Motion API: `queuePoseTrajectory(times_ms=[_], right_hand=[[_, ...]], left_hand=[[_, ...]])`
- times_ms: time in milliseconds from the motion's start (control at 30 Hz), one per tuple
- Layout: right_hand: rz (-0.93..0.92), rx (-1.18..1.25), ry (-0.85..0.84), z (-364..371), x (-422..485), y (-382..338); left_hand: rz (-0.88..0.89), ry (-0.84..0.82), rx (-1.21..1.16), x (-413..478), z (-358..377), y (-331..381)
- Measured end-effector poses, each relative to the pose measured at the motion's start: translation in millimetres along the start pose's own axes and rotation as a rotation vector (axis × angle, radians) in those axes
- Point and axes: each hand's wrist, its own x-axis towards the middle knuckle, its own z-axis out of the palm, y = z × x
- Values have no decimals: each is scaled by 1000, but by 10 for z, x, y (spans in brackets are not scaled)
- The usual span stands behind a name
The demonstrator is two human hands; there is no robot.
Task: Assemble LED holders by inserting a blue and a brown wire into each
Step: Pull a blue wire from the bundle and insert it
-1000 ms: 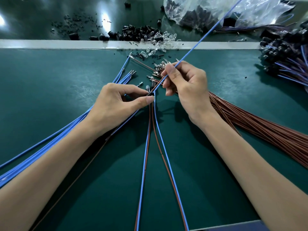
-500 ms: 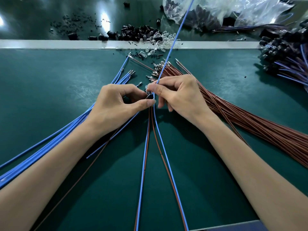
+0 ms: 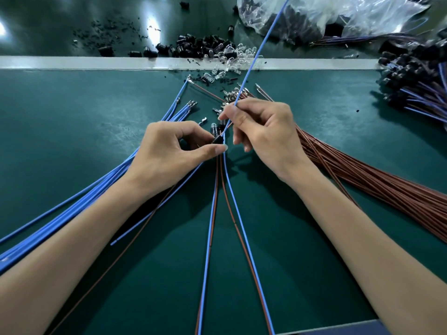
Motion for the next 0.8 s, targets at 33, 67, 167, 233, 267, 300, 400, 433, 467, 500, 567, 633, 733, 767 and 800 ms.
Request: queuePoseTrajectory(times_ms=[33,67,167,233,267,300,400,433,467,500,567,633,733,767,800], right_hand=[[-2,-12,-12,1,-3,-1],[-5,-22,-23,-2,-6,-1],[-17,-46,-69,-2,-15,4],[-16,-69,-109,3,-23,10],[-14,-77,-127,5,-29,12],[-13,-83,-141,5,-34,15],[-33,-93,-130,-2,-41,19],[-43,-74,-107,-2,-37,13],[-49,-35,-78,-2,-30,2],[-54,15,-40,-3,-21,-10],[-64,95,46,-13,-1,-30],[-60,87,90,-18,4,-33],[-53,-14,40,1,-15,-13],[-55,-49,18,8,-20,-1],[-57,-82,-1,8,-23,9]], left_hand=[[7,-1,6,-1,0,2],[12,-4,8,-3,2,4],[24,-9,2,-9,1,8],[34,-15,-9,-11,-3,9],[40,-19,-16,-12,-7,9],[44,-22,-19,-11,-8,8],[41,-3,-23,-7,-2,4],[37,9,-27,-2,-1,4],[33,18,-29,2,4,3],[30,22,-29,5,4,3],[27,21,-19,6,4,1],[24,17,-14,5,4,-1],[24,15,-16,0,7,-2],[24,16,-17,0,7,-4],[25,18,-17,-1,6,-5]])
